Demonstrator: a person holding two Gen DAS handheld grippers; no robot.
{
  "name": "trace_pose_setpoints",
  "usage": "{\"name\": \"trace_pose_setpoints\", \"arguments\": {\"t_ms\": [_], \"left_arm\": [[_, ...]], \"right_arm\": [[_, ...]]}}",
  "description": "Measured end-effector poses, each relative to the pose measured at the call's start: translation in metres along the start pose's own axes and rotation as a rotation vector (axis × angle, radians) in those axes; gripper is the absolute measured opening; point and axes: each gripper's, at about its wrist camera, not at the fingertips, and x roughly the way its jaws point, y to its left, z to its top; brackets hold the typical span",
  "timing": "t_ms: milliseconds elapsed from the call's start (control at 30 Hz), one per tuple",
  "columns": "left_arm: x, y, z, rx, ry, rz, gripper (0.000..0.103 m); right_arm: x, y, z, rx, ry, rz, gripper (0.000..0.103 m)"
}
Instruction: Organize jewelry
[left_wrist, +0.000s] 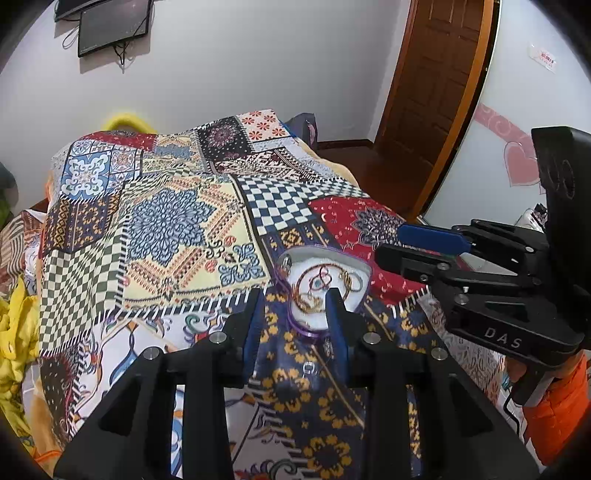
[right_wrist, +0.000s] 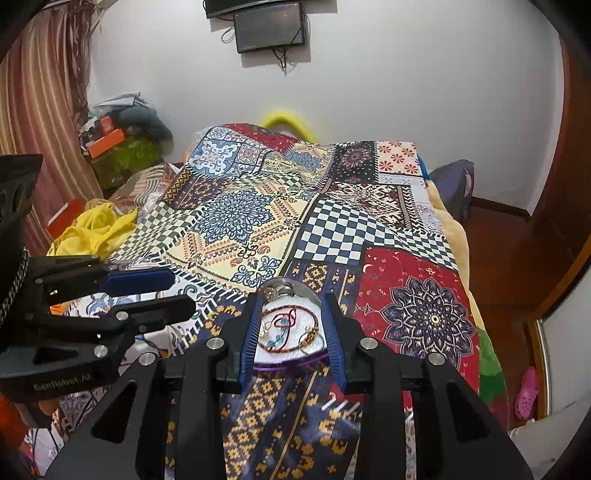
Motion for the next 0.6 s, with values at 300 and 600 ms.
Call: {"name": "trace_pose_setpoints", "arguments": {"t_ms": [300,600], "left_arm": [[0.018,0.002,-0.032,0.001,0.100,0.009,0.035],[0.040,0.013,-0.048,-0.022,0.146,0.032,0.035]], "right_arm": [[0.003,0.003,-0.024,0.021,0.050,0.006,0.031],[0.018,0.000,-0.050,0.061,0.128,0.019,0.031]]}}
